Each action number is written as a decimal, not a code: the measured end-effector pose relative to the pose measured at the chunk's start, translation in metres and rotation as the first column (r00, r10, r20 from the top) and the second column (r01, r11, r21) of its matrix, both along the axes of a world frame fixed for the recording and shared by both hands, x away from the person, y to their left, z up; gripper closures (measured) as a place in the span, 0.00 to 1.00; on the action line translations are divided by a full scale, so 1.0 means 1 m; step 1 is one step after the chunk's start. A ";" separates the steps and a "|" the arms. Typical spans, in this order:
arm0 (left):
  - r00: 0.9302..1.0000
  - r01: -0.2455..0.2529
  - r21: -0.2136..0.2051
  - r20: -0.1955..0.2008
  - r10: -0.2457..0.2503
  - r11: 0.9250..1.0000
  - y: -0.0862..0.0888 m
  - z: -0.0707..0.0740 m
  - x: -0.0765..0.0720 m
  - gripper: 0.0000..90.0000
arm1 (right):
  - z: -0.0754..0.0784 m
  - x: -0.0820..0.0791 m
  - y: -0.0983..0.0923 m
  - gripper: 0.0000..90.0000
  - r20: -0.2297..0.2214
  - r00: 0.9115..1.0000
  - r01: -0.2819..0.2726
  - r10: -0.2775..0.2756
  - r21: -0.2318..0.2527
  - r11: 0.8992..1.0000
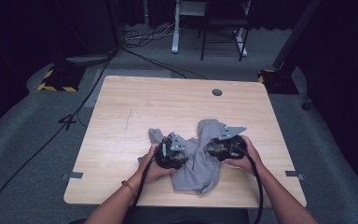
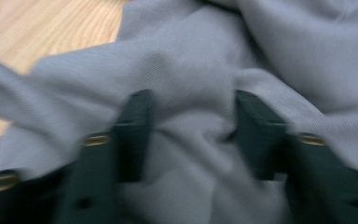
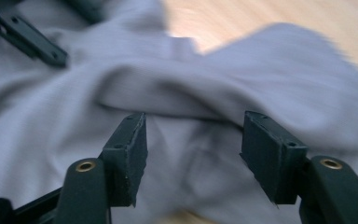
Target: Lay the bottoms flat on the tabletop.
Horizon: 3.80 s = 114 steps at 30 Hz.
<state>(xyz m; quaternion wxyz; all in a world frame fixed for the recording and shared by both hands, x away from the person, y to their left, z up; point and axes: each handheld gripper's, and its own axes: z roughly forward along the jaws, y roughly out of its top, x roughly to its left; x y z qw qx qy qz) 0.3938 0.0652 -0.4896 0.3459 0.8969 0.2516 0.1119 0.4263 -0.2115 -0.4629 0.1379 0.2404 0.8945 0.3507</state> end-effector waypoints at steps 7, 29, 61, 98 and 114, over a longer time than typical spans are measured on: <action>0.999 0.012 -0.020 0.043 -0.011 1.000 0.006 0.009 -0.004 0.96 | -0.017 0.029 -0.040 0.46 0.024 0.964 0.265 -0.264 -0.062 0.962; 0.950 -0.303 -0.050 0.066 0.305 0.952 0.124 0.038 -0.004 0.96 | -0.020 0.042 -0.075 0.99 0.039 0.904 0.428 -0.426 -0.083 0.900; 0.926 -0.373 -0.027 -0.081 0.370 0.927 0.129 0.016 0.074 0.76 | -0.024 0.055 -0.086 0.91 -0.086 0.906 0.419 -0.415 0.027 0.908; 0.975 -0.189 0.005 -0.114 0.188 0.982 0.117 0.004 0.006 0.71 | -0.017 0.051 -0.077 0.48 -0.075 0.948 0.313 -0.308 0.059 0.948; 0.921 -0.389 0.000 0.007 0.389 0.921 0.190 0.040 -0.015 0.92 | -0.019 0.057 -0.112 0.99 0.040 0.847 0.532 -0.531 -0.069 0.844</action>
